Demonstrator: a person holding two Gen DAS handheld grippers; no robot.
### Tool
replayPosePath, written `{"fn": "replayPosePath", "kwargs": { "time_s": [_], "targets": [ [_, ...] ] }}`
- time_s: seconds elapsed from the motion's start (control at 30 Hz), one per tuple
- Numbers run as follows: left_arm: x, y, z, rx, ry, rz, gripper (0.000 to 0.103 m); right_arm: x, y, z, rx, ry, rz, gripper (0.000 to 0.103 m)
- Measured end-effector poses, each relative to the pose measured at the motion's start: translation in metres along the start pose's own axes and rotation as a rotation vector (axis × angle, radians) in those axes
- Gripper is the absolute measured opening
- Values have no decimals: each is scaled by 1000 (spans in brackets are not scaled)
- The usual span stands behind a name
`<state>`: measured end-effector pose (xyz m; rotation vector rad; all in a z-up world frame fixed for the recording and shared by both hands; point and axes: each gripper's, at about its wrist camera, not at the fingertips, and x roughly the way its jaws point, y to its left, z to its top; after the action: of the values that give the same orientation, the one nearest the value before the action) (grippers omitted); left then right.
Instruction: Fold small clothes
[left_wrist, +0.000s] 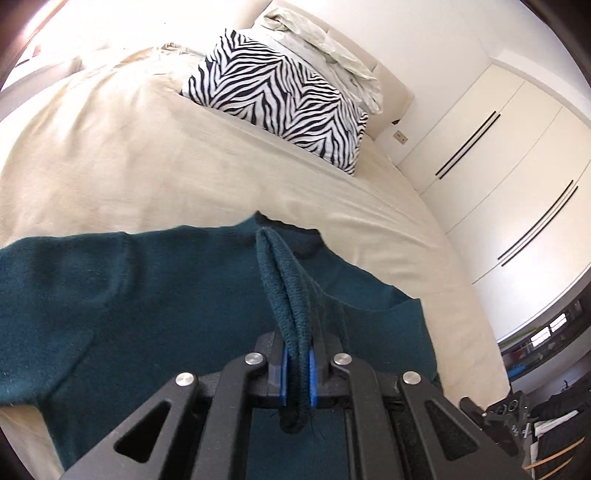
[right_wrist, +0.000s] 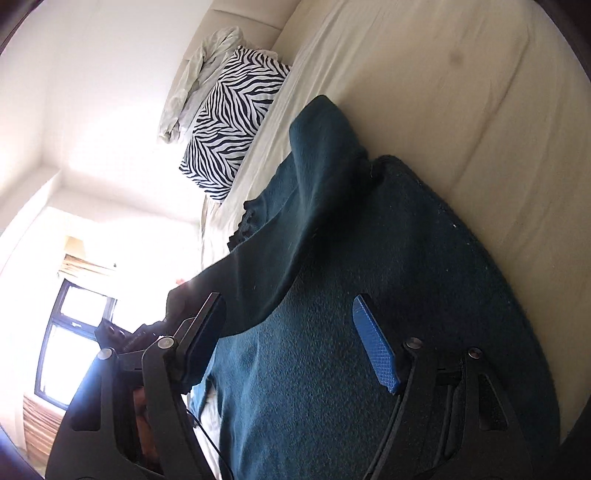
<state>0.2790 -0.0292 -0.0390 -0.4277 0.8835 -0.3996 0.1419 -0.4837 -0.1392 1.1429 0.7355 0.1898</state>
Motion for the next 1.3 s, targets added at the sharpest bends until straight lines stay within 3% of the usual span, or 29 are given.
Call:
{"fn": "replayPosePath", "kwargs": {
  "time_s": [0.17,0.3,0.4,0.53,0.63,0.77,0.87,1.07,1.17,1.3],
  "targets": [
    [9,31,-8,-56,17,35,9,13,-6,16,110,-8,54,70],
    [17,42,-14,-66,36,48,9,46,-3,31,154,-8,-11,70],
    [26,49,-16,-75,53,56,9,65,2,48,180,-34,-5,70],
    [35,55,-20,-98,68,49,9,57,-6,79,202,-141,5,70],
    [39,59,-27,-109,70,52,9,50,-21,86,280,-151,74,67],
    [41,63,-28,-121,61,44,9,47,-27,81,252,-172,80,61],
    [41,64,-26,-104,56,52,13,42,-26,76,233,-158,64,62],
    [43,68,-31,-101,29,34,13,18,16,58,93,-77,-35,65],
    [43,68,-32,-96,19,34,14,16,41,75,-1,-85,-19,65],
    [43,67,-36,-72,-5,32,15,54,49,114,-18,-5,10,65]
  ]
}}
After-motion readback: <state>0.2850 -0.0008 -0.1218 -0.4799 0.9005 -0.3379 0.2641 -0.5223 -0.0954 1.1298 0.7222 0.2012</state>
